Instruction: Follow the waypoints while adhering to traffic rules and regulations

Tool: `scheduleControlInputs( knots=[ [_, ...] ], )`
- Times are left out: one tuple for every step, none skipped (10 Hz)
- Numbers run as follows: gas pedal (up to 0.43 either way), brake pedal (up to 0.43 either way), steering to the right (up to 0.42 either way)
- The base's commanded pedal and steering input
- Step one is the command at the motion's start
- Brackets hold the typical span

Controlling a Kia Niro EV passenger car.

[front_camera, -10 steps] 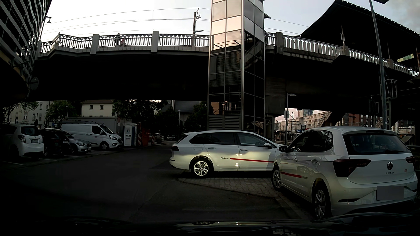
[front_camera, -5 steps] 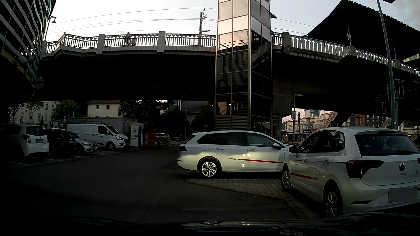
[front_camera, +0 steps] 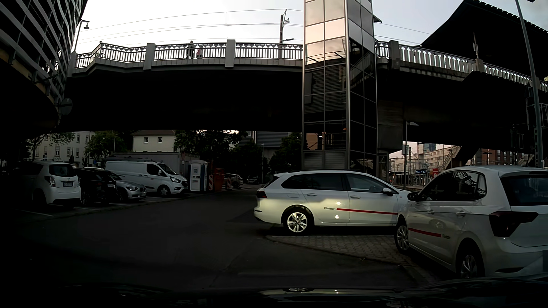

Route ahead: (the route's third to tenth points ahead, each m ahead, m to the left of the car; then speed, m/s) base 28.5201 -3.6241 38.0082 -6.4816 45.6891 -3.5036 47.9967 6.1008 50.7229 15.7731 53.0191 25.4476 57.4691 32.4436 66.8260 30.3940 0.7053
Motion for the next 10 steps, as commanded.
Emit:
scheduleControlInputs(
  knots=[
    [0.000, 0.000, -0.807],
    [0.000, 0.000, -0.778],
    [0.000, 0.000, -0.755],
    [0.000, 0.000, -0.726],
    [0.000, 0.000, -0.696],
    [0.000, 0.000, -0.659],
    [0.000, 0.000, -0.616],
    [0.000, 0.000, -0.582],
    [0.000, 0.000, -0.567],
    [0.000, 0.000, -0.551]
  ],
)
